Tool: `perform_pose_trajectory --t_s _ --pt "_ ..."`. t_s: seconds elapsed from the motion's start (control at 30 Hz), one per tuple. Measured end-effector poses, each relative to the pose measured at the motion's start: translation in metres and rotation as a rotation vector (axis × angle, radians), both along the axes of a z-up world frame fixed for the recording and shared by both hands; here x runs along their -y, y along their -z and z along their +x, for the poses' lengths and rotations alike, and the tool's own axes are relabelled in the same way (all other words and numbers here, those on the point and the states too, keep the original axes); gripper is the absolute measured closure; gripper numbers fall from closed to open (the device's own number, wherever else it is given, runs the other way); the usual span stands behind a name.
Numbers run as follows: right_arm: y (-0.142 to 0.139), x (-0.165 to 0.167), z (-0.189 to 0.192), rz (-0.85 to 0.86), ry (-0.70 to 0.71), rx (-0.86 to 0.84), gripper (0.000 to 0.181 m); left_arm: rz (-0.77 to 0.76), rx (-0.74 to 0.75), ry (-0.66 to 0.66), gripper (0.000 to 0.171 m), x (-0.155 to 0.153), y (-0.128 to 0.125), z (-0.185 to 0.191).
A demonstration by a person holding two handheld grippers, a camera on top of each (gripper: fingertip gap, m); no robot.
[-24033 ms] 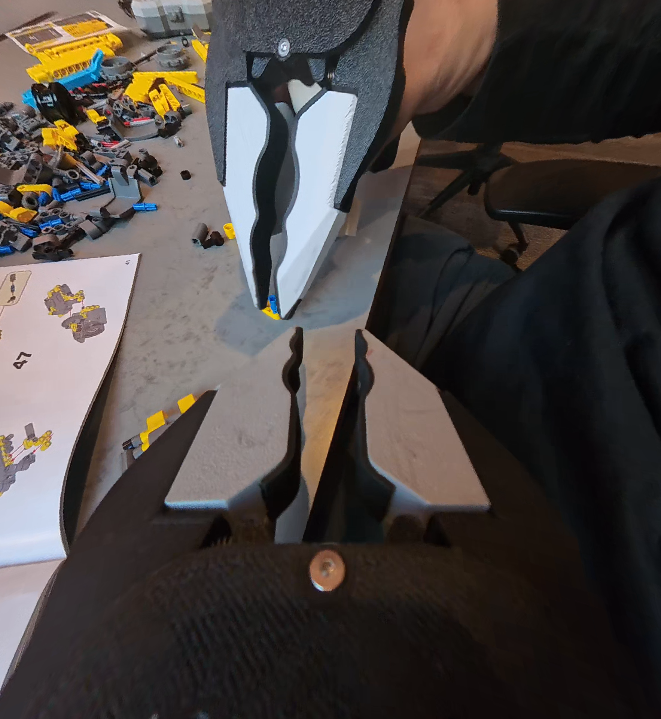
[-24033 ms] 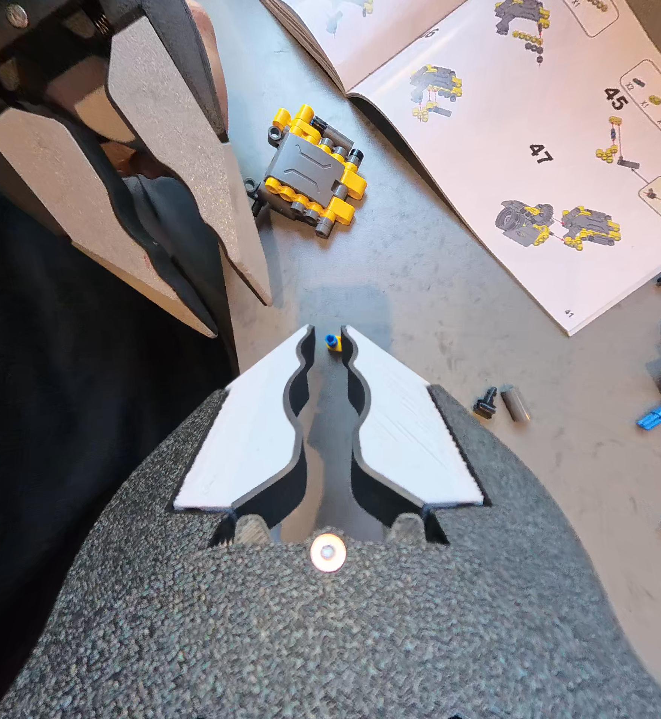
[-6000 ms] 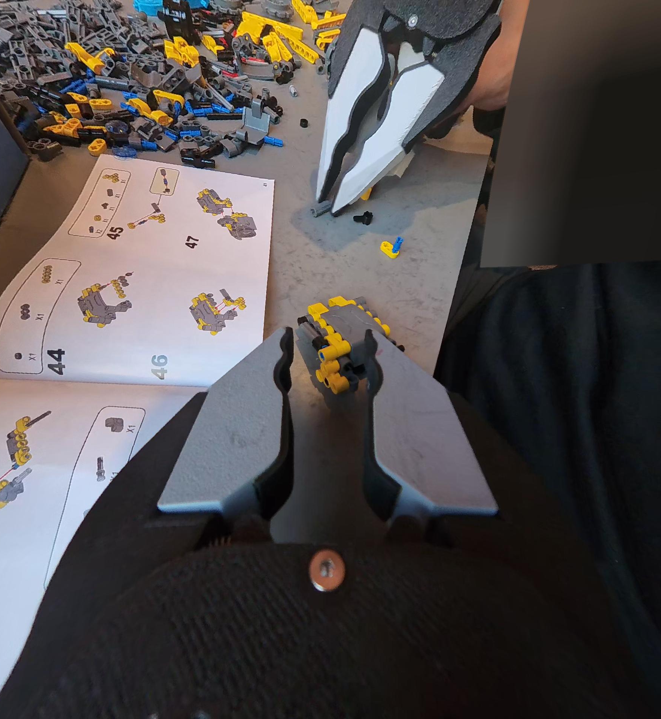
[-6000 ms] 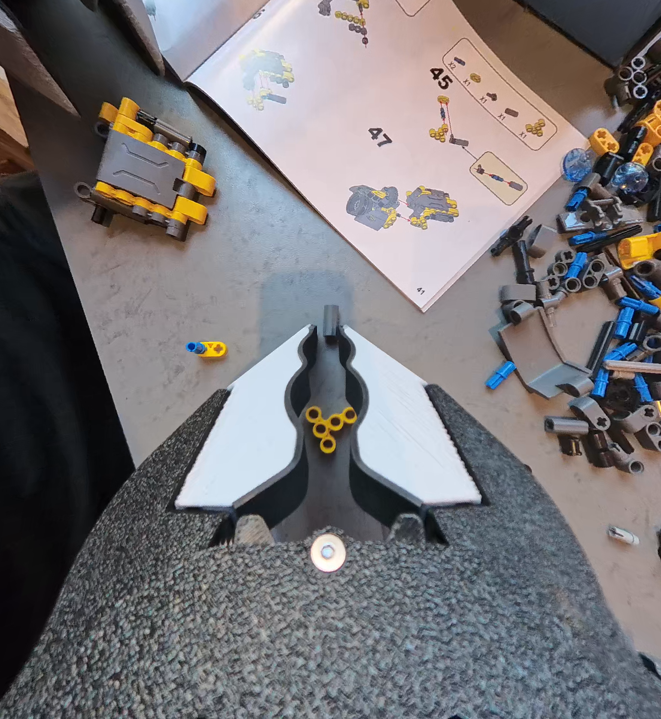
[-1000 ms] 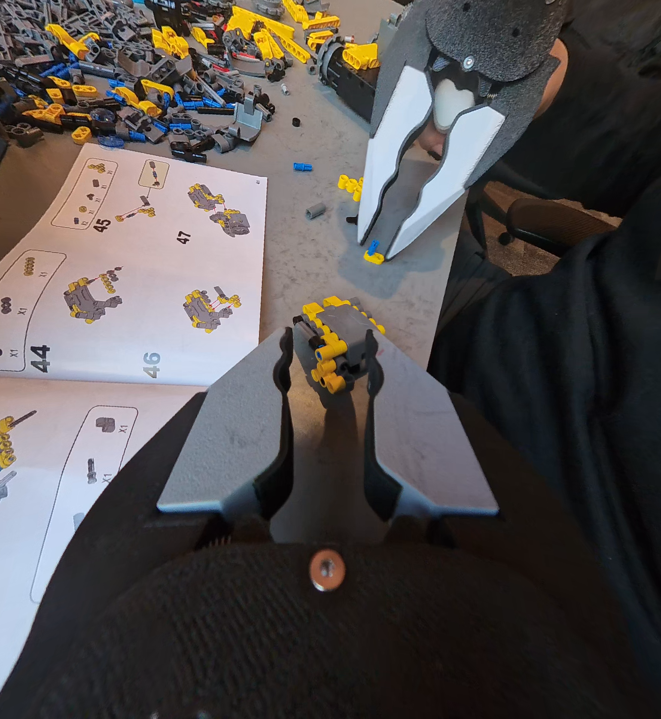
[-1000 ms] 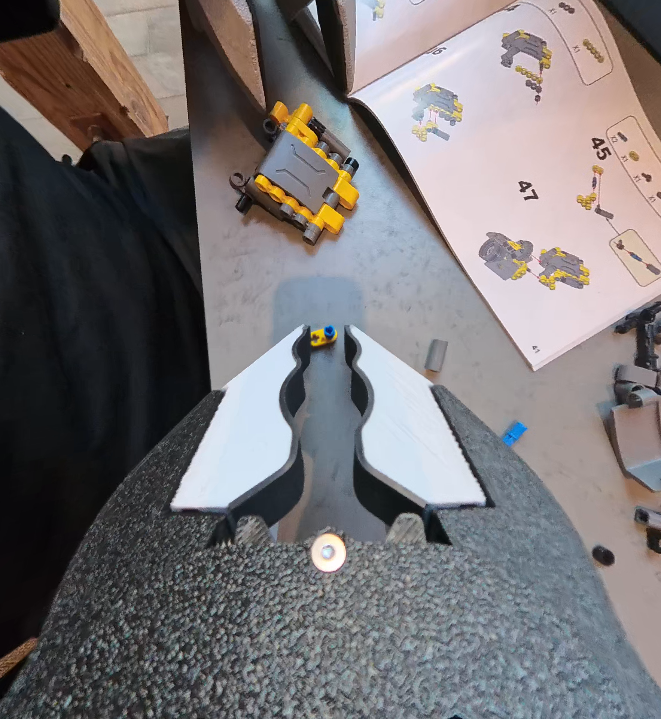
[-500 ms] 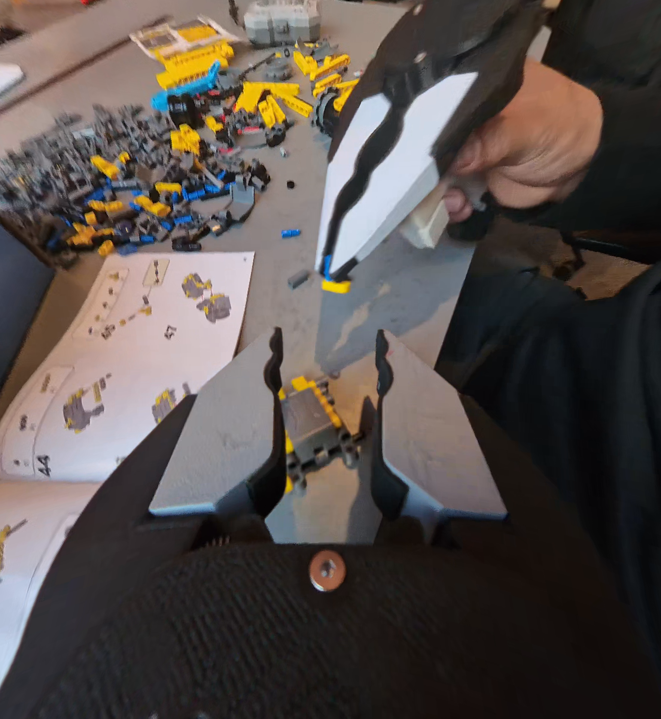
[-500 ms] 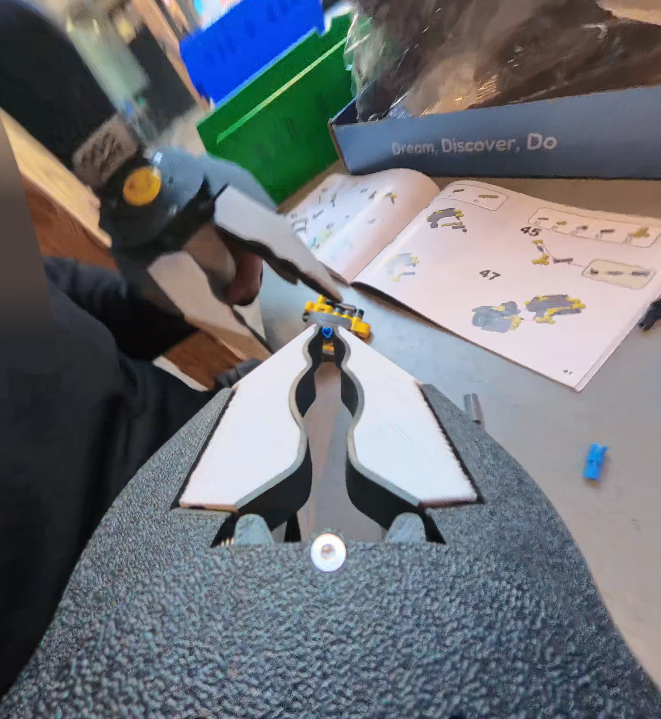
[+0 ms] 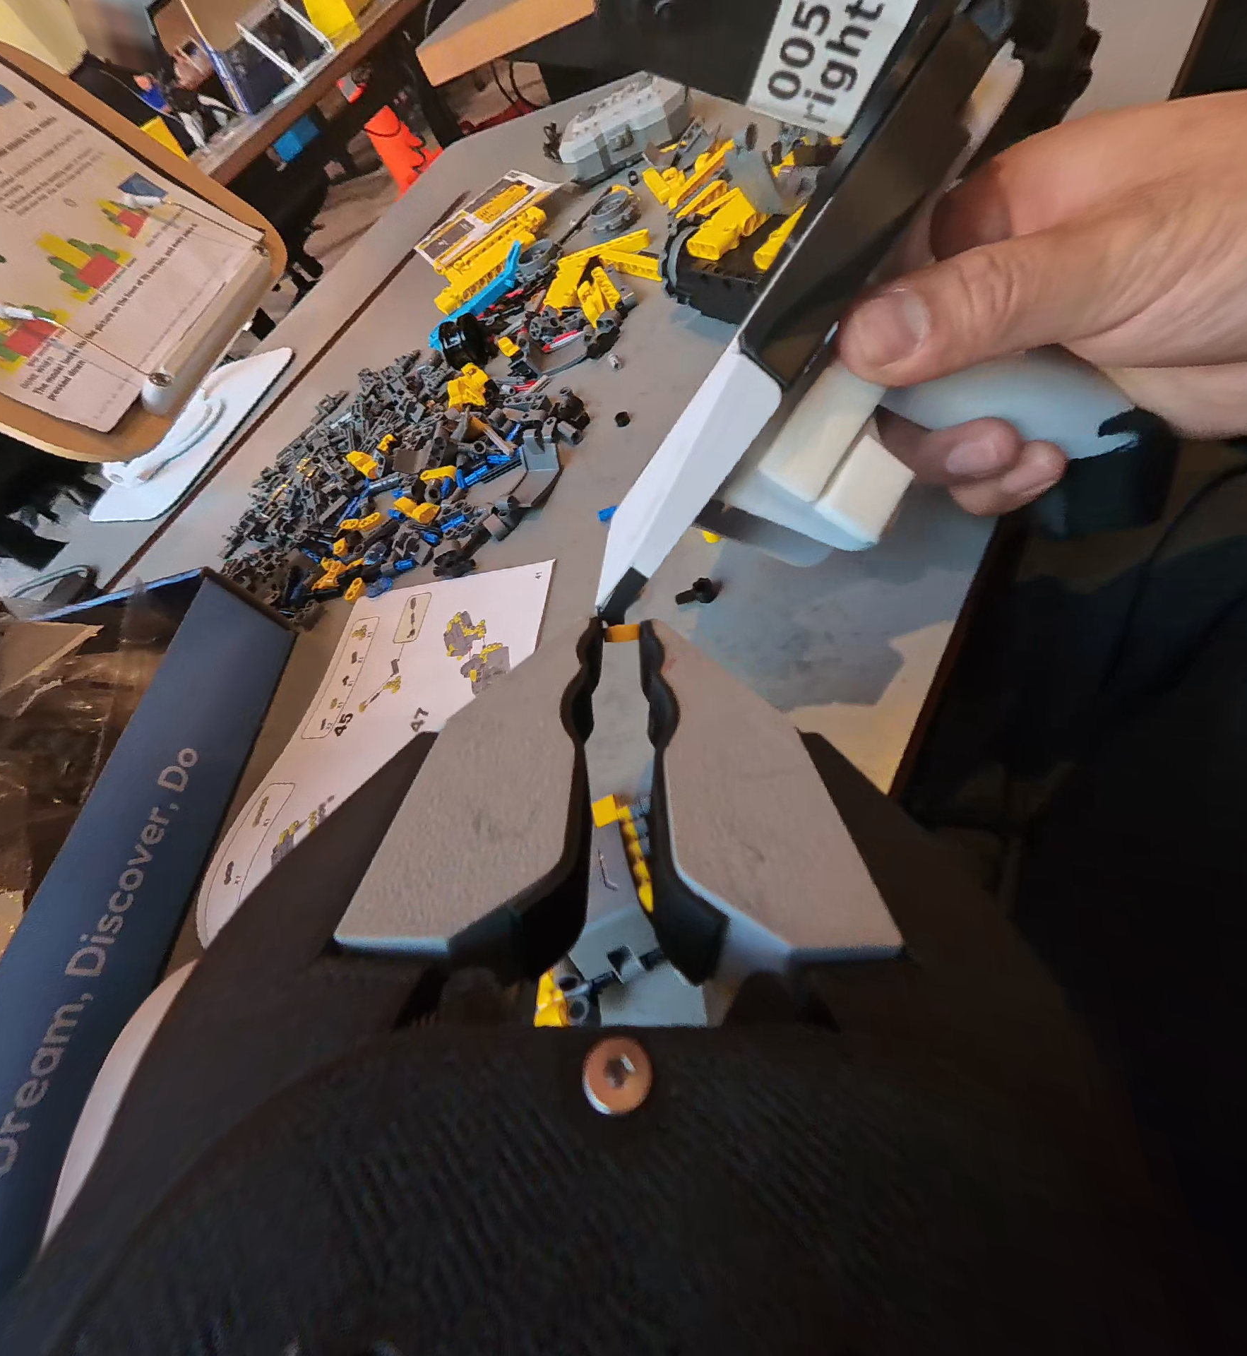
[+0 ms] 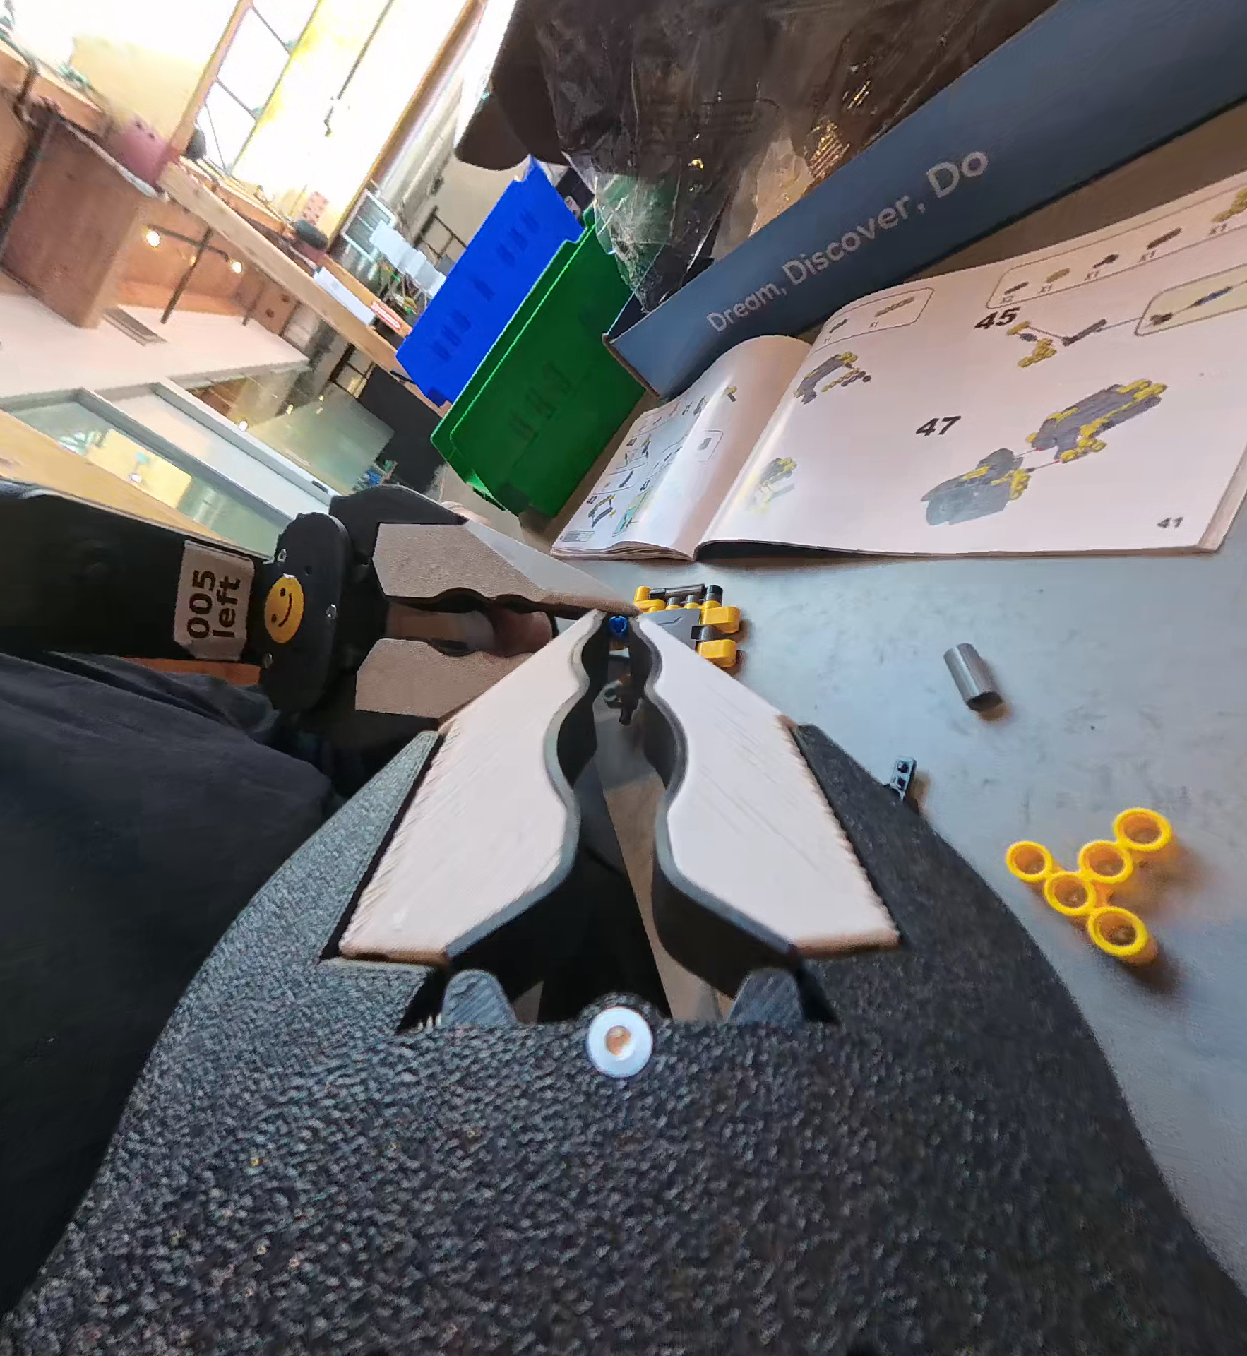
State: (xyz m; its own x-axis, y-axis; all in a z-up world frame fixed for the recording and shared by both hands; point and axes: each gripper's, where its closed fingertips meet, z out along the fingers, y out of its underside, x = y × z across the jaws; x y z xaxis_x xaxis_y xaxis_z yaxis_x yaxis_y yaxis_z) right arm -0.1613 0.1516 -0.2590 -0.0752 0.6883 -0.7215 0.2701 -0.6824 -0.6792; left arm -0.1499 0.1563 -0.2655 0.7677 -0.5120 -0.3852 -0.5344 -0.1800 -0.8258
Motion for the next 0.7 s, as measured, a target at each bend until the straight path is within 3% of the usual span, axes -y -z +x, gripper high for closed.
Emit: perform_pose_trajectory --t_s 0.2,0.47,0.57,0.6,0.7 --pt "0.002 -0.003 -0.002 -0.053 0.023 -0.012 0.179 0.031 -0.028 -0.015 0.166 -0.003 0.002 -0.003" --pt "-0.005 -0.008 -0.003 -0.023 0.071 -0.049 0.179 0.032 0.07 -0.021 0.166 -0.003 -0.003 -0.005" --pt "-0.032 -0.067 0.03 -0.031 0.288 -0.175 0.181 -0.048 0.167 -0.027 0.167 0.004 0.006 -0.015" --pt "-0.037 -0.075 0.038 -0.002 0.286 -0.169 0.18 -0.068 0.167 -0.017 0.167 0.006 0.008 -0.017" --pt "-0.026 -0.056 0.031 0.174 0.187 -0.009 0.179 -0.094 0.142 -0.019 0.167 0.002 0.012 -0.019"
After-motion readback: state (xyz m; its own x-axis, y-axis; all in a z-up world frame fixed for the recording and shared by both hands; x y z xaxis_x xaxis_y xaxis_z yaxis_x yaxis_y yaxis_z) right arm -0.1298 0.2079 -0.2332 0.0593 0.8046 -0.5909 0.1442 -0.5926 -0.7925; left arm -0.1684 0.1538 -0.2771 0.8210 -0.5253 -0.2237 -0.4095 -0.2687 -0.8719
